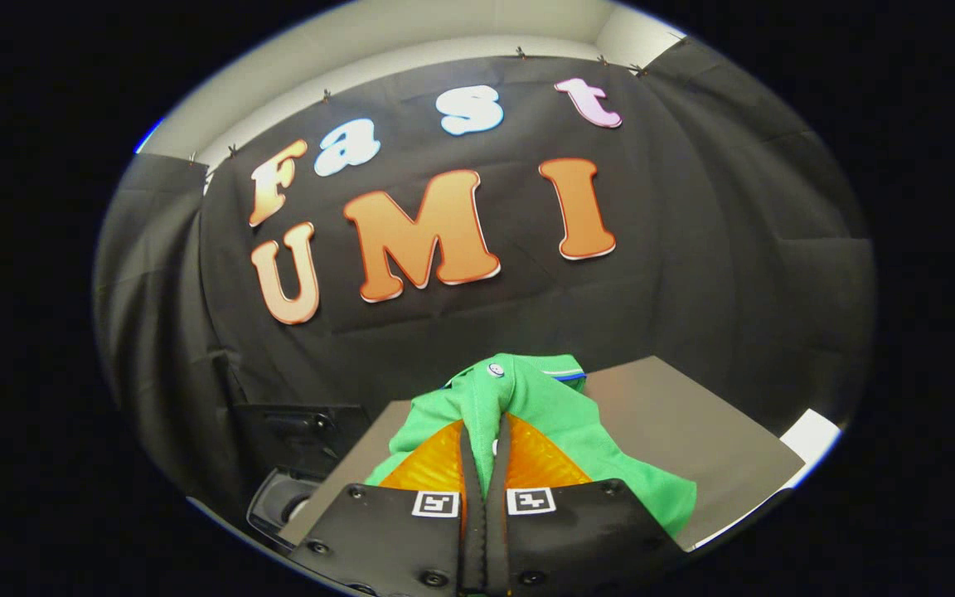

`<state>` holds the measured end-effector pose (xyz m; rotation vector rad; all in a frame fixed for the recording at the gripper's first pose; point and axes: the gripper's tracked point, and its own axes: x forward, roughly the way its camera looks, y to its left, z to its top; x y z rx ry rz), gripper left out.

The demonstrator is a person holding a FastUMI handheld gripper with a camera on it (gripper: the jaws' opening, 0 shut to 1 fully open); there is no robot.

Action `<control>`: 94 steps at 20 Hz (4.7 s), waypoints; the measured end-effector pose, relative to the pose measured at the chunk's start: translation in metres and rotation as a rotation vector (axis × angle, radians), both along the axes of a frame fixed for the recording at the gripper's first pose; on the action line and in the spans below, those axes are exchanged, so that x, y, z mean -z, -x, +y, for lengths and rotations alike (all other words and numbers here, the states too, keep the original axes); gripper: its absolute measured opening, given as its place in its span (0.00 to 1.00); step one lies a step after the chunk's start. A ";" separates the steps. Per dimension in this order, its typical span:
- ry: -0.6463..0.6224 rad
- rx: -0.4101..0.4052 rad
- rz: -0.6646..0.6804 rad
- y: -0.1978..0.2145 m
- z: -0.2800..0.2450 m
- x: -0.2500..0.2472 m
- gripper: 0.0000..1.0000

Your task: Put the clothes into the washing machine and then close the washing machine lid.

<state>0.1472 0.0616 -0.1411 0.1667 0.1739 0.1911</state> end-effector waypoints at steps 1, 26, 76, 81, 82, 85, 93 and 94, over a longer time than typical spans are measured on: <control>-0.004 -0.004 -0.024 0.004 0.003 -0.009 0.08; -0.002 -0.182 -0.251 0.078 0.252 -0.148 0.07; 0.114 -0.185 0.884 -0.011 0.413 0.412 0.08; 0.187 -0.118 0.955 -0.015 0.403 0.430 0.08; 0.185 -0.125 0.967 -0.012 0.405 0.433 0.08; 0.194 -0.110 0.958 -0.014 0.404 0.433 0.08; 0.197 -0.140 1.013 0.004 0.403 0.435 0.99; 0.193 -0.141 1.020 0.006 0.403 0.438 0.99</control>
